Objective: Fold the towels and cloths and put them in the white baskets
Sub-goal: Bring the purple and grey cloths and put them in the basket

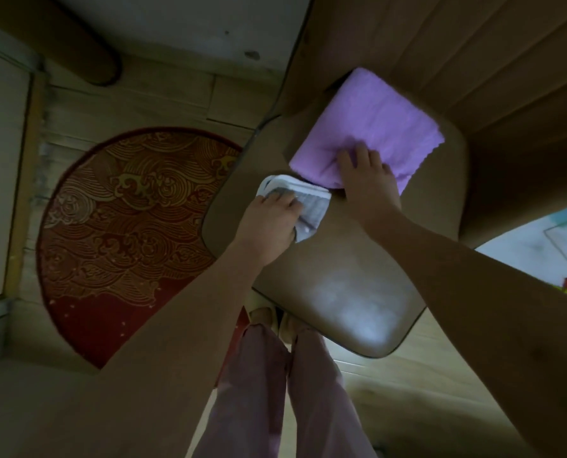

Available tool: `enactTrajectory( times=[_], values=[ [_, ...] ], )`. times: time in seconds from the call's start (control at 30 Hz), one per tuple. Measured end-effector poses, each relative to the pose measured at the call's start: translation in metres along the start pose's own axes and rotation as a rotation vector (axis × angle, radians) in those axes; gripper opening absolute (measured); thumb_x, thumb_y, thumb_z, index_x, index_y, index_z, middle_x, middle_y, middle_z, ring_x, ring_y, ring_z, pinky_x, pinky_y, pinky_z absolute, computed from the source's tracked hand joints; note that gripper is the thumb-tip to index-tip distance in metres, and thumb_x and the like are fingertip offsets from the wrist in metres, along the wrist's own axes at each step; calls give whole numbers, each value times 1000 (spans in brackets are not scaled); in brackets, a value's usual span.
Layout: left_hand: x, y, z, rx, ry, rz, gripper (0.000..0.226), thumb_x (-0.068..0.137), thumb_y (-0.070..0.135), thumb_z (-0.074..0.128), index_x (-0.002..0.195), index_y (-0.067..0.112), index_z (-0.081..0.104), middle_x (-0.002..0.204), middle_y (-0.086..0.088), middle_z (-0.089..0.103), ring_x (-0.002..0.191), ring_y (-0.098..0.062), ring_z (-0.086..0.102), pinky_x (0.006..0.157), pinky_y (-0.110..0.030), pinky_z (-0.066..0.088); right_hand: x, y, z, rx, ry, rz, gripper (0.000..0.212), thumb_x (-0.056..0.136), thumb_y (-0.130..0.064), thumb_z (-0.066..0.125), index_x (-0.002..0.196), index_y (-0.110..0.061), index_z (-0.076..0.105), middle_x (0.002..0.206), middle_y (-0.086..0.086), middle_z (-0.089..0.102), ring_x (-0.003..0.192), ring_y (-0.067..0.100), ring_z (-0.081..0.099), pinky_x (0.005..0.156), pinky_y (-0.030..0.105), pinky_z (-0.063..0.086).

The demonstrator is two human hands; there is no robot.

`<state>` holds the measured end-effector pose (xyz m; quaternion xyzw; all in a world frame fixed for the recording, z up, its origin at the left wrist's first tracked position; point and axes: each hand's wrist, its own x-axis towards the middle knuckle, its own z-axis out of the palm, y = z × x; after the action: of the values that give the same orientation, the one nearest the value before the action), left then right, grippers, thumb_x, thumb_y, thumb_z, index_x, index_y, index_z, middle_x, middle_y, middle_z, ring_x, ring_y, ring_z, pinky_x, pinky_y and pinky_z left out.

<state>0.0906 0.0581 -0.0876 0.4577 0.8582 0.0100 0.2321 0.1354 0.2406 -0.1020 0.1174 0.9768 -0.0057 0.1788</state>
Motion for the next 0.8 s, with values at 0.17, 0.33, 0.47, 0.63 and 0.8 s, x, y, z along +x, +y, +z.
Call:
enactTrajectory(
  times=[0.17, 0.33, 0.47, 0.63, 0.8],
  values=[
    [-5, 2, -38, -646, 125, -370, 22, 97, 11, 47, 117, 4, 51, 86, -7, 59, 80, -24, 60, 67, -27, 38, -12, 9, -20, 553, -126, 265, 57, 96, -8, 44, 150, -9, 26, 135, 23, 48, 117, 39, 50, 87, 42, 42],
    [-18, 9, -105, -939, 158, -420, 31, 99, 17, 49, 127, 5, 49, 104, -5, 57, 96, -17, 56, 81, -22, 40, -47, 16, -82, 1126, -111, 520, 26, 81, 0, 64, 106, 2, 58, 82, 11, 56, 78, 26, 56, 54, 29, 44],
    [-29, 26, -171, -1102, 118, -403, 30, 97, 23, 57, 121, 6, 56, 105, -11, 64, 94, -21, 62, 79, -31, 50, -83, 19, -150, 1376, -27, 586, 7, 83, -4, 60, 88, -9, 61, 73, 4, 60, 67, 16, 59, 52, 20, 43],
    [-56, 69, -246, -1128, 213, -309, 19, 98, 28, 54, 96, 10, 62, 76, 4, 62, 61, 4, 56, 54, -11, 42, -146, 16, -220, 1749, 146, 650, 17, 81, -18, 66, 98, -22, 66, 94, 2, 73, 89, 18, 69, 79, 34, 57],
    [-78, 115, -278, -1178, 100, -198, 31, 97, 41, 51, 96, 14, 67, 86, -7, 71, 77, -17, 68, 73, -38, 54, -202, 12, -266, 1949, 271, 667, 46, 73, -28, 83, 114, -15, 66, 100, 5, 74, 93, 20, 72, 82, 36, 58]
  ],
)
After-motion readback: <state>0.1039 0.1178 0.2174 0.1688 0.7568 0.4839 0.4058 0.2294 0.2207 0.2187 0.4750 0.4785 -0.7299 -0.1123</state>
